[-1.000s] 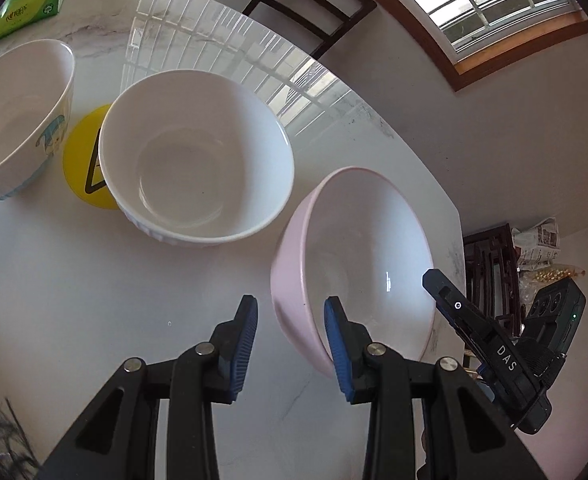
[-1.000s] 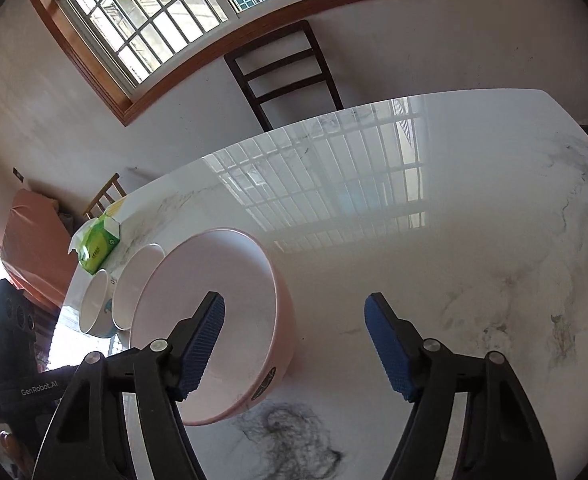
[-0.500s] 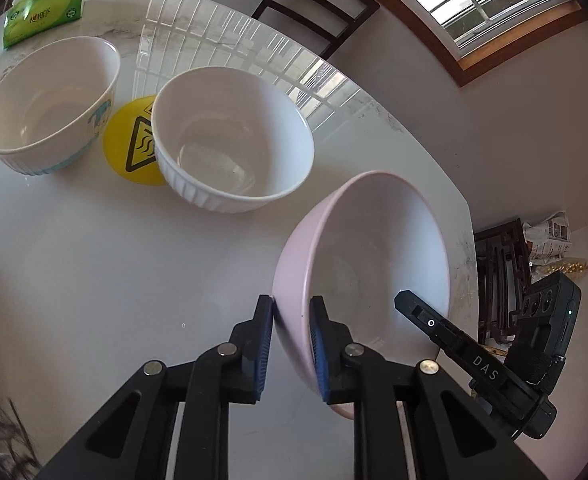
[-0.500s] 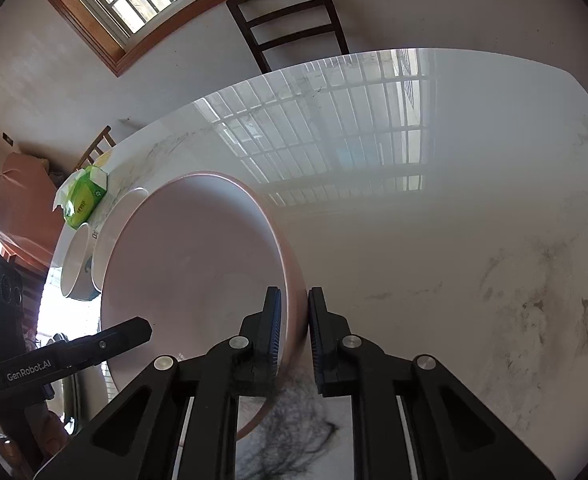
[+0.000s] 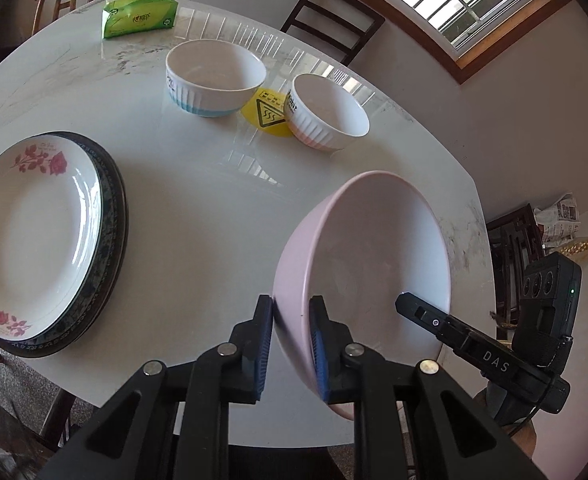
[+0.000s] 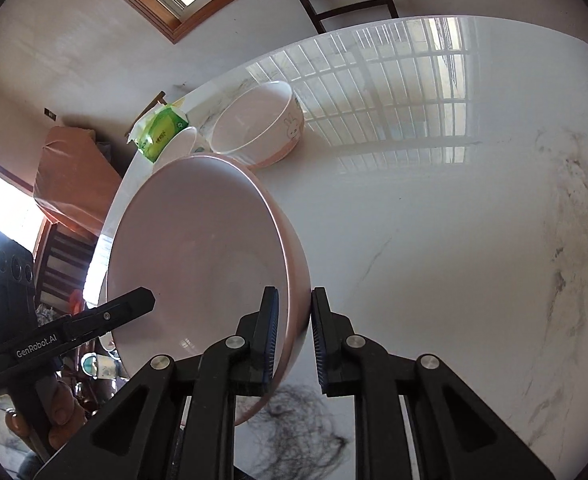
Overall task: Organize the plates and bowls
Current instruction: 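Lift the pink bowl and lower it beside the plate stack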
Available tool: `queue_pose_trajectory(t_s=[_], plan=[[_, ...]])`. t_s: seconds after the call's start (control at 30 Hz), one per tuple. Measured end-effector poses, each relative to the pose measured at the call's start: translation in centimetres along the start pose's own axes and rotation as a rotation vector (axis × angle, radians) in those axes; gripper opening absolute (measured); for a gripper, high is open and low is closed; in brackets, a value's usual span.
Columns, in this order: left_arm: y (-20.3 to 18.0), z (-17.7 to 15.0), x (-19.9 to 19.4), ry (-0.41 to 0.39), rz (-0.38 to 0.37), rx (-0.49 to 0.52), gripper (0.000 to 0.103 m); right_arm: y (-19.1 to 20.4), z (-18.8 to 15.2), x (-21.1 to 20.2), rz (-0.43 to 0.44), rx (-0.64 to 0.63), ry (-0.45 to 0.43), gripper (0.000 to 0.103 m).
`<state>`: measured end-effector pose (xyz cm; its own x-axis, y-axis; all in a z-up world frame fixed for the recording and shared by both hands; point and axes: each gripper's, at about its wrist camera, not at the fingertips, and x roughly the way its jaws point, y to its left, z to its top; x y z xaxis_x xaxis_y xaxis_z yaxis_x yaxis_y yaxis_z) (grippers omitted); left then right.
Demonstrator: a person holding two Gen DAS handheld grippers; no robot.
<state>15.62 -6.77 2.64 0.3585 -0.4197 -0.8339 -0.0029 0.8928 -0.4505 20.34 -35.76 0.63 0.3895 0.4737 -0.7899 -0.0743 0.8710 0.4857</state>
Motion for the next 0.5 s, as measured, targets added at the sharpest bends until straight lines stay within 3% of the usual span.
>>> queue_pose_trajectory(t_s=[0.27,0.5], plan=[[4.2,-2.7,-2.5,0.002,0.015,-0.035,0.019,3.6,-4.7,1.6,0.031,-0.024,0.073,0.017],[5.8,-3.1,-2.7,0.004,0.023,-0.054,0.019,6.0,-6.2,2.9,0.021,-0.041,0.11,0.017]])
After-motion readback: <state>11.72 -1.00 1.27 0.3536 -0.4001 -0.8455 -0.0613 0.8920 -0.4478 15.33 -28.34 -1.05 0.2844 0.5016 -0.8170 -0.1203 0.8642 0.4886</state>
